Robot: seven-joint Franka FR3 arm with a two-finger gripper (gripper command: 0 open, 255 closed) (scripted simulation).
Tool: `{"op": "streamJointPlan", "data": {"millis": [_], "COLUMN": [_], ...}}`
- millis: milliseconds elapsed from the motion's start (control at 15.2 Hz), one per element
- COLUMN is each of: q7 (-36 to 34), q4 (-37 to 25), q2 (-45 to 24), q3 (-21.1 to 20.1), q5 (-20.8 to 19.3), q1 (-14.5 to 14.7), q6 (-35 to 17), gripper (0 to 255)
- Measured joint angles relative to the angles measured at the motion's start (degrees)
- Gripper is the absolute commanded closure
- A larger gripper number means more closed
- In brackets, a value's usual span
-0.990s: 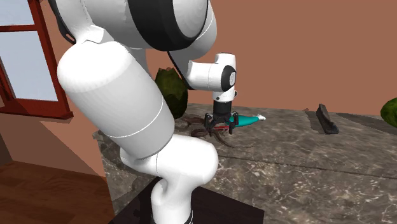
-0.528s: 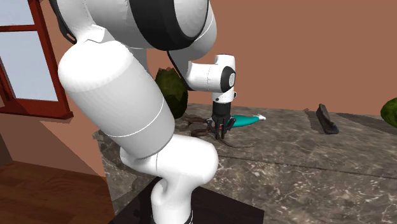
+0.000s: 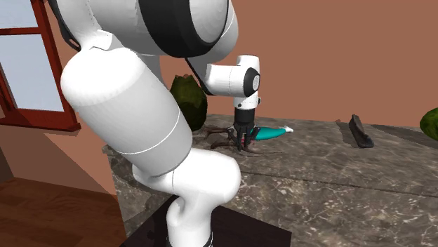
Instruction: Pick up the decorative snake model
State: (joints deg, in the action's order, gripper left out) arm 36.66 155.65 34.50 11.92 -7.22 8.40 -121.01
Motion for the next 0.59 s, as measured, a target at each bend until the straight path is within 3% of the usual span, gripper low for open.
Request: {"op": "streamJointPlan", "data": {"millis": [594], "q7": [0.00], "q4": [-5.35], "q2": [2.82], "q3": [-0.83], "q5": [0.54], "q1": [0.12], "q6": [8.16], "gripper": [255]}}
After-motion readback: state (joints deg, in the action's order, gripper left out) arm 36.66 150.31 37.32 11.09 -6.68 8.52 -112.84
